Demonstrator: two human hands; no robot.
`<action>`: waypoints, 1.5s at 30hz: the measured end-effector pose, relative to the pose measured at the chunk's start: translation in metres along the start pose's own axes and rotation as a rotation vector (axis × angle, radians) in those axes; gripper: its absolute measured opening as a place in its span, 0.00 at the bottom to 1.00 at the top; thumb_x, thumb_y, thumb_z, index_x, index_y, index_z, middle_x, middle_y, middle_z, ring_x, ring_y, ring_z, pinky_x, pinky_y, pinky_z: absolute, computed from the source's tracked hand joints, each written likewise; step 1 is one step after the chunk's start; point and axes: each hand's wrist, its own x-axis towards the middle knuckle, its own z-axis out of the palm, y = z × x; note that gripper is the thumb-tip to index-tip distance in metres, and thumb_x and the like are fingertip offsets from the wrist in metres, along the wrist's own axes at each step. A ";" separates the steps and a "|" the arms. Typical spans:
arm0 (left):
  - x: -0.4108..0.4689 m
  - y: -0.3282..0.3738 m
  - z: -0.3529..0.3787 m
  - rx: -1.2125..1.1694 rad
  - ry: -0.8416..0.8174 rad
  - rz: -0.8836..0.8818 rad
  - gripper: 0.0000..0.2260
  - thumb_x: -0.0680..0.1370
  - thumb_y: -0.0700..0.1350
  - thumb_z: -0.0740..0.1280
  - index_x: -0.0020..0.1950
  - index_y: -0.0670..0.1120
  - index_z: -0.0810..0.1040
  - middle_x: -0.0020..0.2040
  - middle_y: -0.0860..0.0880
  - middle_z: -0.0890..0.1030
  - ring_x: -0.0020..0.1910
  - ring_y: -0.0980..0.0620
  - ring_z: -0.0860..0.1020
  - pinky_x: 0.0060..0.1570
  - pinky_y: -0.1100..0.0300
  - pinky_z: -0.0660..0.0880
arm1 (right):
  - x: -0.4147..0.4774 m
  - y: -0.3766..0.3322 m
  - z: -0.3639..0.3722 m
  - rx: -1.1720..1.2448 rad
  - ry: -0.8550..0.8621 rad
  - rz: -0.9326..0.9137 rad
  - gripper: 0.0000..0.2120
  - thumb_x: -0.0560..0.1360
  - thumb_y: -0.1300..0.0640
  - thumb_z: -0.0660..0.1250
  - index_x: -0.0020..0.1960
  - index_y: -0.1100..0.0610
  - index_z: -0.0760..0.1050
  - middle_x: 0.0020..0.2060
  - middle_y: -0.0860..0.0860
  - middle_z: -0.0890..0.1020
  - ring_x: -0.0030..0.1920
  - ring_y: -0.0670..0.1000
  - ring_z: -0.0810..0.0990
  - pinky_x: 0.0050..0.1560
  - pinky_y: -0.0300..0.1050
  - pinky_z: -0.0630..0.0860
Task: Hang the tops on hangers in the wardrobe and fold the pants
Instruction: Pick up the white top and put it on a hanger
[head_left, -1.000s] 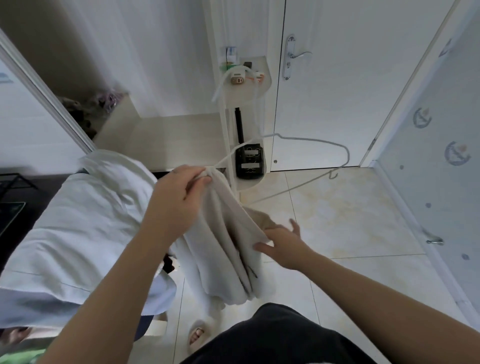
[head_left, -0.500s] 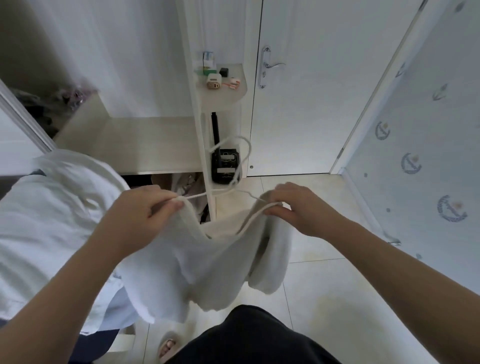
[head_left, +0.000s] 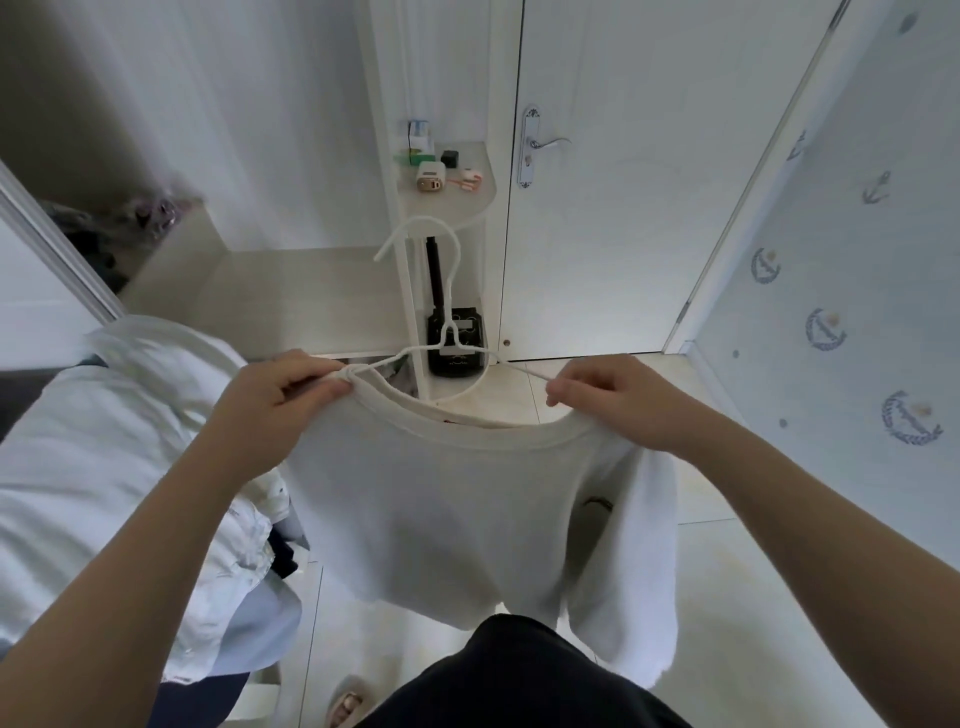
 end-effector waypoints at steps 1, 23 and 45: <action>-0.001 -0.002 0.001 -0.007 0.003 -0.012 0.18 0.76 0.42 0.74 0.42 0.68 0.82 0.44 0.68 0.82 0.45 0.72 0.78 0.46 0.80 0.67 | -0.002 0.001 -0.002 -0.006 -0.034 0.006 0.19 0.73 0.33 0.65 0.43 0.47 0.82 0.32 0.49 0.69 0.33 0.47 0.65 0.34 0.39 0.62; 0.011 -0.010 -0.009 0.277 -0.026 0.124 0.06 0.77 0.38 0.73 0.52 0.47 0.86 0.43 0.64 0.81 0.47 0.73 0.75 0.46 0.80 0.65 | -0.005 -0.004 0.003 0.038 0.041 -0.112 0.15 0.83 0.53 0.60 0.37 0.51 0.72 0.28 0.42 0.68 0.31 0.45 0.66 0.33 0.34 0.64; 0.003 -0.058 0.036 0.243 0.081 -0.093 0.05 0.79 0.35 0.67 0.53 0.43 0.78 0.47 0.49 0.78 0.45 0.48 0.76 0.44 0.65 0.65 | 0.007 -0.013 -0.007 0.218 -0.043 -0.064 0.15 0.83 0.60 0.60 0.38 0.58 0.74 0.26 0.49 0.65 0.30 0.50 0.62 0.31 0.39 0.61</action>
